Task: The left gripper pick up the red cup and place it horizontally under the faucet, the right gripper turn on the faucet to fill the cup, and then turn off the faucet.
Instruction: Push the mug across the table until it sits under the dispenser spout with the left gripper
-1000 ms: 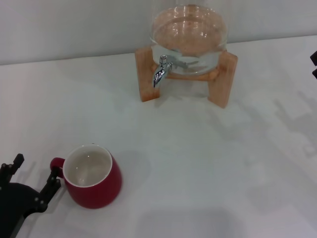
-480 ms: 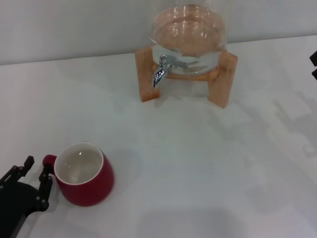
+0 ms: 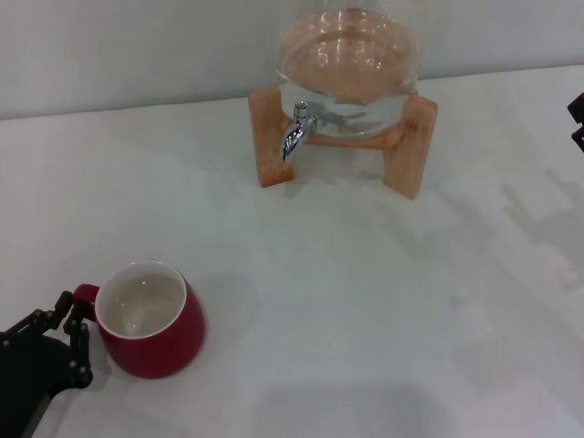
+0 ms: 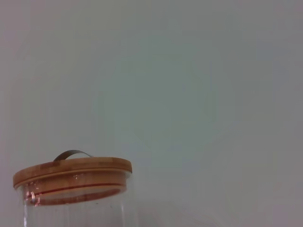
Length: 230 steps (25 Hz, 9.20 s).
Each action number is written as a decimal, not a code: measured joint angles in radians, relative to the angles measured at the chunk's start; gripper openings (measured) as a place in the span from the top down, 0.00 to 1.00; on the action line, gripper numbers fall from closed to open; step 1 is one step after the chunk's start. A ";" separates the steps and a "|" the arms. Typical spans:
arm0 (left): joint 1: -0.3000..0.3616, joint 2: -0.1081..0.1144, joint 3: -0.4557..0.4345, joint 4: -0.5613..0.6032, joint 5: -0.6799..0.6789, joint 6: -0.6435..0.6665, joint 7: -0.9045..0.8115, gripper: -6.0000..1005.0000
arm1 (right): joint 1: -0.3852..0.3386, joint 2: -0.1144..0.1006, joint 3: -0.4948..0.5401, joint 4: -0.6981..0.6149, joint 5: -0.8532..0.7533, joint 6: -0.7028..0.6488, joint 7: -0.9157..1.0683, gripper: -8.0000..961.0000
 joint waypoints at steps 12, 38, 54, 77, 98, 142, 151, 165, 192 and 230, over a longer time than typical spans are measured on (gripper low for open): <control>-0.002 0.000 0.002 0.003 0.002 0.000 0.000 0.90 | -0.001 0.000 0.001 0.000 0.000 0.000 0.000 0.18; -0.092 0.002 0.015 -0.004 0.003 -0.009 -0.039 0.90 | -0.002 0.000 0.000 0.002 0.000 0.000 0.000 0.18; -0.185 0.005 0.013 -0.055 0.003 -0.041 -0.107 0.90 | 0.004 0.000 -0.022 0.000 0.000 0.010 0.001 0.18; -0.341 0.007 0.015 -0.109 0.013 -0.149 -0.157 0.90 | 0.013 0.001 -0.044 -0.013 0.000 0.023 0.002 0.18; -0.419 0.006 0.015 -0.108 0.049 -0.230 -0.157 0.90 | 0.016 0.001 -0.055 -0.012 0.000 0.020 0.002 0.18; -0.511 0.002 0.015 -0.089 0.095 -0.297 -0.169 0.90 | 0.020 0.001 -0.065 -0.037 0.000 0.029 0.002 0.18; -0.510 0.003 0.015 -0.084 0.116 -0.297 -0.207 0.90 | 0.019 0.001 -0.068 -0.037 0.000 0.020 0.002 0.18; -0.506 0.004 0.015 -0.094 0.127 -0.297 -0.219 0.90 | 0.019 0.001 -0.070 -0.048 -0.012 0.026 0.003 0.18; -0.522 0.006 0.015 -0.095 0.127 -0.338 -0.220 0.91 | 0.020 0.001 -0.070 -0.061 -0.014 0.035 0.003 0.18; -0.535 0.003 0.015 -0.089 0.190 -0.389 -0.222 0.93 | 0.025 0.001 -0.070 -0.064 -0.022 0.027 0.007 0.18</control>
